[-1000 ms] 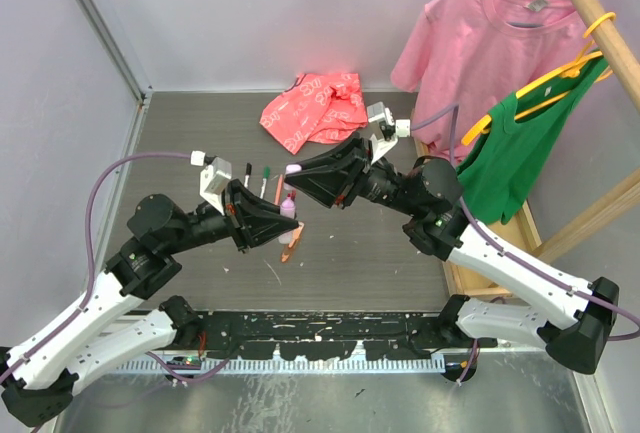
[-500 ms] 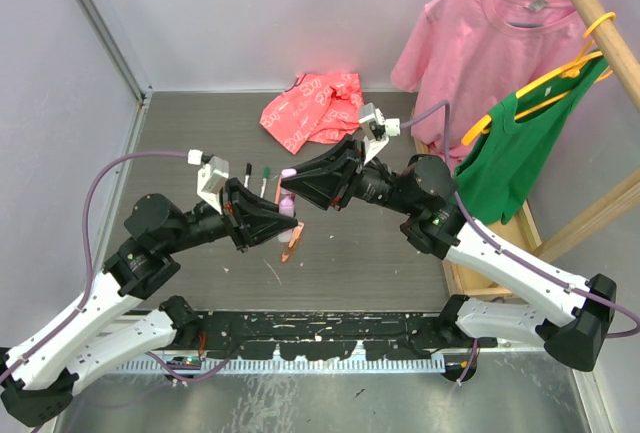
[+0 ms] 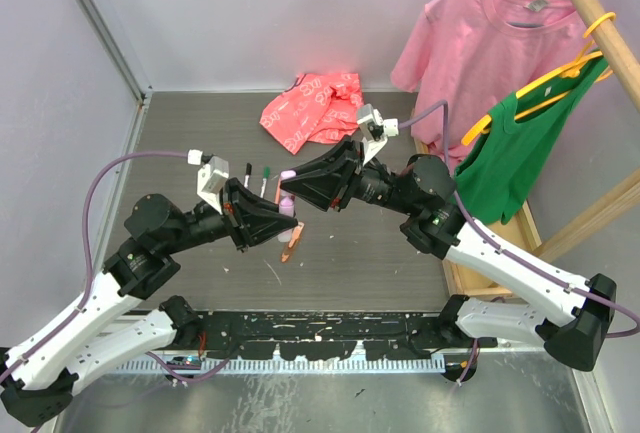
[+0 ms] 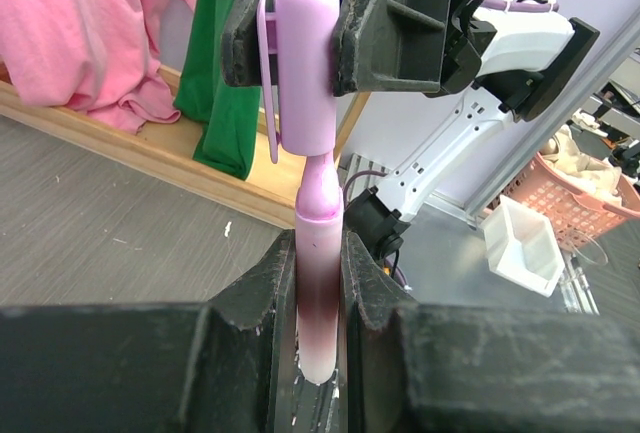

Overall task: Insert the pens into the pen caps
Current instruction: Insert the pen cap onto the pen.

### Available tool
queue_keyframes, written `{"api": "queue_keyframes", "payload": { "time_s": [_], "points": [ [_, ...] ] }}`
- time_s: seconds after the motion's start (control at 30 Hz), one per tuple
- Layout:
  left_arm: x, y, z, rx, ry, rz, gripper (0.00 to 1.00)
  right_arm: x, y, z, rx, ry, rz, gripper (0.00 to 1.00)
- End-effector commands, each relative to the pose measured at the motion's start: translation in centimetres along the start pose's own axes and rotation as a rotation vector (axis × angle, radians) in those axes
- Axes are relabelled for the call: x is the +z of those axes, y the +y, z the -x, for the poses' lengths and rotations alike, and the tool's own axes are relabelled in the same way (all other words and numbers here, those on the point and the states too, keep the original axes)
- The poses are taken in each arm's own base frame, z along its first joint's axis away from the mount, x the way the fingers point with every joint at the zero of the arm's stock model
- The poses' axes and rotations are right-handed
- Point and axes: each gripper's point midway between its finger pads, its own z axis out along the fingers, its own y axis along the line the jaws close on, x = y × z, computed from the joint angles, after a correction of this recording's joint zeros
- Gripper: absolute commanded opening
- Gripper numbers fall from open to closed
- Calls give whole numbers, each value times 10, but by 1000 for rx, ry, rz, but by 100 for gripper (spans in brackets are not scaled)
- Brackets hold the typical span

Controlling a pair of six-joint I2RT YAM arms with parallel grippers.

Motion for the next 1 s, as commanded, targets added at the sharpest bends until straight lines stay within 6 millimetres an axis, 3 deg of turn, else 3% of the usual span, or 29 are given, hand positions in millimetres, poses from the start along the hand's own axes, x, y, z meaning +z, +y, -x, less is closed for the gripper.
{"api": "queue_keyframes", "payload": {
  "time_s": [0.0, 0.97],
  "points": [
    [-4, -14, 34, 71, -99, -24, 0, 4, 21, 19, -15, -29, 69, 0],
    [-8, -11, 40, 91, -127, 12, 0, 1, 20, 5, 12, 11, 56, 0]
  ]
}}
